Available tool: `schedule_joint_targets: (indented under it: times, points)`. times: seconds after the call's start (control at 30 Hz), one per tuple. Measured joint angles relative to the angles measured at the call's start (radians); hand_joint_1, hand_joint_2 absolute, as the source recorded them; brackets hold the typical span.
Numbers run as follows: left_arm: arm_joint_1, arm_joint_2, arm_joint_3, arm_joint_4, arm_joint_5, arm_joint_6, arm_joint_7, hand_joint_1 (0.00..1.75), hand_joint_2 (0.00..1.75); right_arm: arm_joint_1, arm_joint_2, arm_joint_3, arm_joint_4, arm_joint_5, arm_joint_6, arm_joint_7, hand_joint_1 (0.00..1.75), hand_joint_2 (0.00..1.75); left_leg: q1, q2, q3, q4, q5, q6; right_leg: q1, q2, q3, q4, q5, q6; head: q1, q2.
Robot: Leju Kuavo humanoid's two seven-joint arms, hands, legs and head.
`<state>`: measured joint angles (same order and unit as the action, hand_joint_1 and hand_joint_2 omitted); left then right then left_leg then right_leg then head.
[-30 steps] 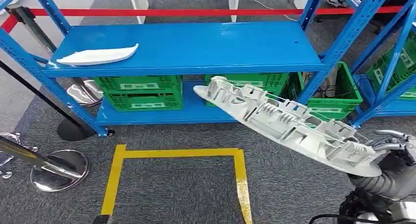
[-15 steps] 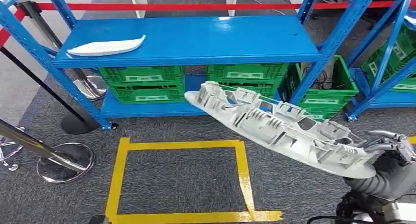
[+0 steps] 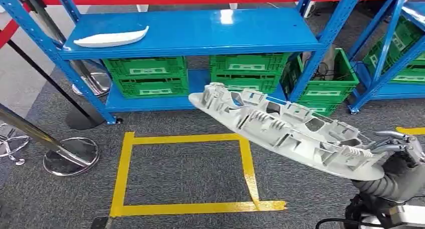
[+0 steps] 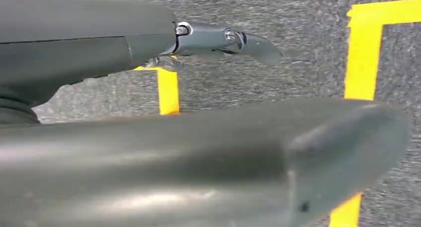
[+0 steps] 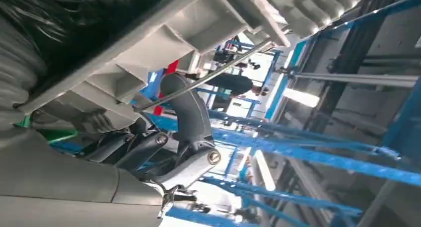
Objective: Take the parts from the cabinet and place them on the table.
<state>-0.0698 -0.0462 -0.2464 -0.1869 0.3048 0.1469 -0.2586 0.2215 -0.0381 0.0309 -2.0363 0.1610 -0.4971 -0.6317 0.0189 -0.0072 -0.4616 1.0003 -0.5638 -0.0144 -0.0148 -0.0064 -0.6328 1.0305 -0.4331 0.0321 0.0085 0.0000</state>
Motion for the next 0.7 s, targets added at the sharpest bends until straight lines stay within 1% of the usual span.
schedule_joint_targets:
  times: [0.03, 0.07, 0.1, 0.13, 0.17, 0.2, 0.23, 0.27, 0.3, 0.33, 0.37, 0.4, 0.43, 0.47, 0.5, 0.53, 0.57, 0.6, 0.63, 0.67, 0.7]
  points:
    - [0.001, 0.0, 0.0, 0.0, -0.002, 0.0, 0.004, 0.0, 0.0, -0.002, 0.0, 0.002, 0.0, 0.002, 0.0, 0.002, 1.75, 1.75, -0.004, 0.0, -0.011, 0.001, 0.008, 0.006, -0.002, 0.0, -0.002, -0.006, 0.012, 0.007, -0.002, 0.0]
    - [0.002, 0.0, 0.0, 0.0, -0.005, -0.001, 0.007, 0.0, 0.0, -0.002, 0.0, 0.004, 0.0, 0.001, 0.0, 0.002, 1.75, 1.75, -0.01, 0.0, -0.018, 0.002, 0.016, 0.016, -0.007, 0.0, -0.004, -0.012, 0.024, 0.016, -0.002, 0.0]
    - [0.005, -0.002, 0.0, 0.0, -0.014, -0.001, 0.01, 0.0, 0.0, -0.001, 0.0, 0.005, 0.0, 0.001, 0.0, 0.002, 1.75, 1.75, -0.011, 0.002, -0.028, -0.004, 0.03, 0.027, -0.008, 0.001, -0.009, -0.016, 0.035, 0.024, -0.002, 0.0]
    - [0.006, -0.004, -0.001, 0.0, -0.025, -0.001, 0.016, 0.0, 0.0, 0.003, 0.0, 0.005, 0.0, 0.001, -0.001, 0.002, 1.75, 1.75, -0.007, 0.01, -0.04, -0.007, 0.044, 0.039, -0.013, 0.003, -0.017, -0.007, 0.009, 0.026, -0.004, 0.0]
    - [0.007, -0.003, -0.002, 0.0, -0.034, -0.001, 0.025, 0.0, 0.0, 0.006, 0.0, 0.006, 0.0, 0.001, -0.001, 0.003, 1.75, 1.75, -0.008, 0.01, -0.054, -0.006, 0.056, 0.049, -0.012, 0.002, -0.03, 0.022, -0.051, 0.026, 0.003, 0.0]
    - [0.007, -0.002, -0.006, 0.0, -0.04, 0.0, 0.025, 0.0, 0.0, 0.007, 0.0, 0.008, 0.0, 0.0, -0.001, 0.003, 1.75, 1.75, -0.011, 0.011, -0.069, -0.006, 0.069, 0.057, -0.013, 0.003, -0.05, 0.084, -0.123, 0.025, 0.005, 0.0]
    - [0.006, -0.002, -0.009, 0.0, -0.045, -0.001, 0.025, 0.0, 0.0, 0.007, 0.0, 0.008, 0.0, 0.0, -0.002, 0.003, 1.75, 1.75, -0.014, 0.013, -0.087, -0.006, 0.084, 0.06, -0.012, 0.003, -0.059, 0.163, -0.187, 0.025, 0.009, 0.0]
    - [0.005, -0.002, -0.012, 0.0, -0.047, -0.001, 0.025, 0.0, 0.0, 0.007, 0.0, 0.008, 0.001, 0.0, -0.002, 0.003, 1.75, 1.75, -0.018, 0.013, -0.104, -0.005, 0.097, 0.061, -0.01, 0.003, -0.064, 0.23, -0.217, 0.025, 0.011, 0.0]
    - [0.003, -0.002, -0.018, 0.0, -0.053, -0.002, 0.026, 0.0, 0.0, 0.007, 0.0, 0.008, 0.001, -0.001, -0.003, 0.003, 1.75, 1.75, -0.022, 0.013, -0.123, -0.004, 0.111, 0.062, -0.009, 0.004, -0.06, 0.277, -0.212, 0.024, 0.011, 0.0]
    - [0.001, -0.002, -0.021, 0.0, -0.054, -0.002, 0.03, 0.0, 0.0, 0.007, 0.0, 0.009, 0.001, -0.001, -0.004, 0.001, 1.75, 1.75, -0.024, 0.013, -0.141, -0.003, 0.123, 0.062, -0.006, 0.004, -0.042, 0.288, -0.178, 0.021, 0.013, 0.0]
    - [-0.002, -0.002, -0.024, 0.0, -0.055, -0.002, 0.036, 0.0, 0.0, 0.007, 0.0, 0.01, 0.001, -0.002, -0.005, 0.001, 1.75, 1.75, -0.027, 0.015, -0.158, -0.001, 0.136, 0.061, -0.004, 0.004, -0.009, 0.267, -0.131, 0.017, 0.011, 0.0]
    - [-0.005, -0.002, -0.025, 0.0, -0.055, -0.002, 0.039, 0.0, 0.0, 0.006, 0.0, 0.01, 0.001, -0.001, -0.005, 0.0, 1.75, 1.75, -0.028, 0.015, -0.175, 0.0, 0.149, 0.059, 0.0, 0.003, 0.048, 0.209, -0.09, 0.011, 0.012, 0.0]
    - [-0.009, 0.0, -0.025, 0.0, -0.055, -0.002, 0.04, 0.0, 0.0, 0.005, 0.0, 0.01, 0.001, -0.001, -0.005, 0.0, 1.75, 1.75, -0.029, 0.015, -0.185, 0.003, 0.161, 0.057, 0.004, 0.003, 0.118, 0.12, -0.087, 0.004, 0.011, 0.0]
    - [-0.012, -0.001, -0.026, -0.001, -0.055, -0.003, 0.04, 0.0, 0.0, 0.003, 0.0, 0.01, 0.001, -0.001, -0.005, 0.0, 1.75, 1.75, -0.032, 0.014, -0.191, 0.006, 0.17, 0.053, 0.009, 0.002, 0.196, 0.017, -0.124, -0.005, 0.012, 0.0]
    - [-0.012, -0.001, -0.026, -0.002, -0.056, -0.004, 0.04, 0.0, 0.0, -0.001, 0.0, 0.01, 0.0, -0.001, -0.005, 0.0, 1.75, 1.75, -0.035, 0.014, -0.196, 0.008, 0.18, 0.048, 0.012, 0.001, 0.253, -0.08, -0.151, -0.01, 0.01, 0.0]
    - [-0.015, 0.0, -0.026, -0.002, -0.057, -0.004, 0.04, 0.0, 0.0, -0.002, 0.0, 0.01, 0.0, -0.001, -0.006, -0.001, 1.75, 1.75, -0.033, 0.015, -0.2, 0.007, 0.194, 0.043, 0.014, 0.003, 0.246, -0.089, -0.16, -0.011, 0.01, 0.0]
    - [-0.016, 0.0, -0.027, -0.002, -0.058, -0.004, 0.04, 0.0, 0.0, -0.001, 0.0, 0.01, 0.0, -0.001, -0.007, -0.003, 1.75, 1.75, -0.029, 0.016, -0.203, 0.002, 0.207, 0.037, 0.018, 0.004, 0.235, -0.08, -0.153, -0.014, 0.012, 0.0]
    - [-0.016, 0.0, -0.027, -0.002, -0.06, -0.004, 0.04, 0.0, 0.0, -0.001, 0.0, 0.01, 0.0, -0.001, -0.007, -0.003, 1.75, 1.75, -0.028, 0.016, -0.205, 0.0, 0.22, 0.03, 0.02, 0.004, 0.226, -0.08, -0.141, -0.02, 0.011, 0.0]
    - [-0.016, 0.005, -0.028, -0.002, -0.06, -0.004, 0.04, 0.0, 0.0, -0.002, 0.0, 0.01, 0.0, -0.001, -0.008, -0.003, 1.75, 1.75, -0.026, 0.013, -0.213, 0.004, 0.205, 0.024, 0.009, -0.002, 0.215, -0.084, -0.125, -0.026, 0.012, 0.0]
    - [-0.018, 0.005, -0.029, -0.002, -0.06, -0.005, 0.04, 0.0, 0.0, -0.002, 0.0, 0.011, 0.0, -0.001, -0.008, -0.003, 1.75, 1.75, -0.026, 0.011, -0.22, 0.027, 0.147, 0.015, 0.011, -0.001, 0.2, -0.082, -0.114, -0.033, 0.008, 0.0]
    - [-0.019, 0.005, -0.029, -0.003, -0.06, -0.005, 0.04, 0.0, 0.0, -0.002, -0.001, 0.01, 0.0, 0.001, -0.008, -0.004, 1.75, 1.75, -0.022, 0.011, -0.231, 0.086, 0.071, 0.01, 0.011, -0.003, 0.184, -0.077, -0.101, -0.042, 0.004, 0.0]
